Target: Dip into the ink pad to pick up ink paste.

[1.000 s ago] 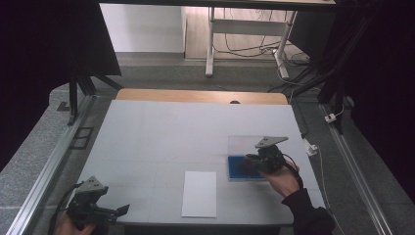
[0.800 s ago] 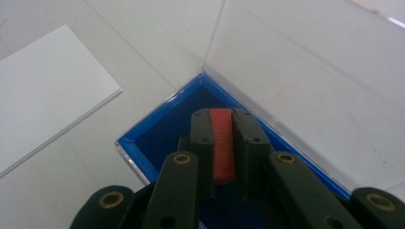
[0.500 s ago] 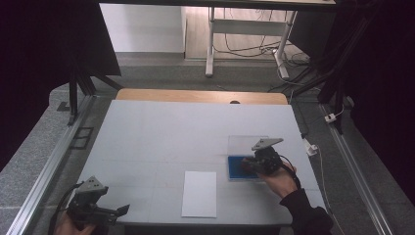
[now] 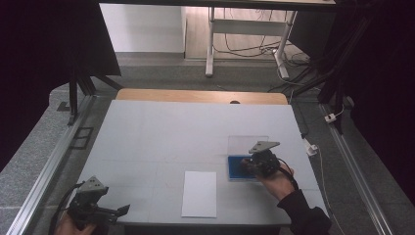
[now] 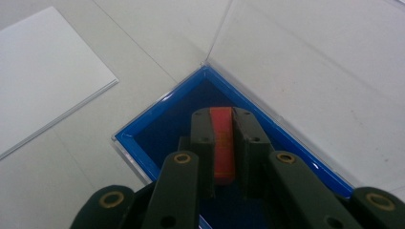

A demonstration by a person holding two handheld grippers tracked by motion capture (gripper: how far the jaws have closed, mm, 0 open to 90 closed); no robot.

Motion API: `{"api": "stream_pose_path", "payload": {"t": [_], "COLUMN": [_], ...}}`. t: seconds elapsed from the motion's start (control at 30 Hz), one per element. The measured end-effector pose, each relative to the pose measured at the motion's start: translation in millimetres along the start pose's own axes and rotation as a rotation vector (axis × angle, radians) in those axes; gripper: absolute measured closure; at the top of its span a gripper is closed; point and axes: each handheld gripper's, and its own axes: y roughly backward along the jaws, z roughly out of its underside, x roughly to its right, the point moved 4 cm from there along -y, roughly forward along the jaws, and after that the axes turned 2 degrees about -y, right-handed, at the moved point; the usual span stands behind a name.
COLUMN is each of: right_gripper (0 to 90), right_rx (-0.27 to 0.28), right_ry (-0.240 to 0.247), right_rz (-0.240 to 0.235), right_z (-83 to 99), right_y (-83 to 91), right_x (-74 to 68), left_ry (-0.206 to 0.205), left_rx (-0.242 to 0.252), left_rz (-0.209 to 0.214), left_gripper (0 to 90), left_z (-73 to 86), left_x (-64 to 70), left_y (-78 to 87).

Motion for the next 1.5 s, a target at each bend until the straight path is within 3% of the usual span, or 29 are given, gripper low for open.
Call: {"api": "stream_pose_path", "payload": {"t": [0.13,0.27,0.4,0.57,0.67,0.73,0.93,1.17,1.5], "right_gripper": [80.1,80.2,80.2,80.2,80.1,80.1,80.0,79.7,79.6], "right_rx": [-0.003,0.014,0.017,0.012,0.008,0.004,0.013,0.017,0.096], "right_ry": [0.014,-0.061,-0.096,-0.091,-0.032,-0.029,-0.063,-0.068,-0.096], "right_rz": [0.014,-0.033,-0.055,-0.046,-0.018,-0.015,-0.040,-0.041,-0.040], "right_z": [-0.3,1.1,2.1,1.8,0.5,0.4,0.9,0.2,-4.7], "right_y": [-0.3,-0.5,-0.2,-0.3,-0.7,-0.5,0.0,1.3,20.2], "right_x": [-1.6,6.0,11.3,9.2,4.0,3.5,7.1,8.1,14.2], "left_ry": [0.001,0.000,0.002,0.003,0.002,0.001,-0.001,-0.001,-0.001], "left_rx": [0.001,0.000,-0.002,-0.002,-0.003,-0.003,-0.002,0.001,0.001], "left_rz": [0.001,0.000,-0.001,0.000,-0.001,-0.001,-0.003,-0.003,-0.002], "left_gripper": [0.0,0.0,0.0,0.0,0.0,0.0,0.0,0.0,0.0], "left_z": [0.1,0.1,0.1,0.1,0.1,0.1,0.1,0.1,0.1], "left_x": [-0.2,0.0,-0.2,-0.2,-0.1,0.0,0.0,0.2,0.3], "left_y": [0.1,0.0,-0.2,-0.2,-0.3,-0.3,-0.1,-0.1,0.1]}}
